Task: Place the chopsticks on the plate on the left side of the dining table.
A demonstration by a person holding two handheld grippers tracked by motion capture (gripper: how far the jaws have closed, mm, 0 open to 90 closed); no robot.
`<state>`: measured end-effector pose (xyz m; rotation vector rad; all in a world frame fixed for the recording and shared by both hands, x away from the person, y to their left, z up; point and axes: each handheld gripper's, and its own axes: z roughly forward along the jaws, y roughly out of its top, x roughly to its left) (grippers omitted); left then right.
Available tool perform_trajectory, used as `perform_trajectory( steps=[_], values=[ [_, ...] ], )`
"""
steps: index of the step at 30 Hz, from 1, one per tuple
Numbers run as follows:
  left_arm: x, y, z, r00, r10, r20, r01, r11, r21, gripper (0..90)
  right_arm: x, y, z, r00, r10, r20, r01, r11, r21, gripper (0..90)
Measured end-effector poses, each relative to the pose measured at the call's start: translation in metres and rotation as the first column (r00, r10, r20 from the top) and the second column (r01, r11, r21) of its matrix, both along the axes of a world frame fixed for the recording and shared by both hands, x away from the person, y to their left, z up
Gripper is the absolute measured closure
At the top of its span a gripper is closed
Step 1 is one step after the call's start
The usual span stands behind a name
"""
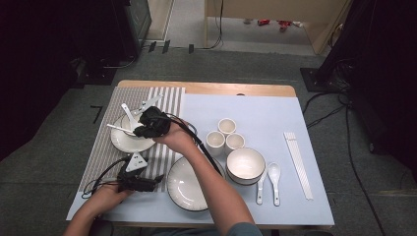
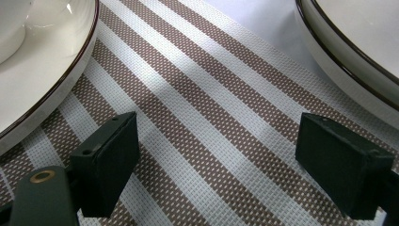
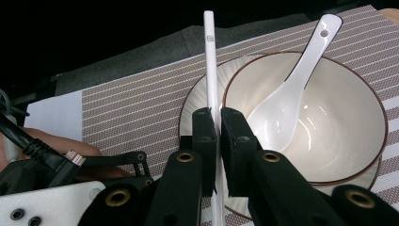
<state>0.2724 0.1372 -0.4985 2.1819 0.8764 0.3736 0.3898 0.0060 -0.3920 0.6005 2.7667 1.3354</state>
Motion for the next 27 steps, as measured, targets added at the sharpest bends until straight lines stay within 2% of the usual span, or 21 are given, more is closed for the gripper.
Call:
perform_trajectory(
  steps=[10, 27],
  values=[
    [-0.001, -0.001, 0.0, 1.0, 0.005, 0.003, -0.005, 1.0, 0.002, 14.7, 0.001, 0.002, -0.003, 1.0, 0.0, 0.002, 0.0, 1.0, -0.004, 85.3],
    [-0.002, -0.001, 0.0, 1.0, 0.005, -0.001, -0.005, 1.0, -0.001, 14.6, 0.0, 0.016, -0.01, 0.9997, 0.026, 0.0, -0.026, 1.0, -0.014, 85.3]
  ],
)
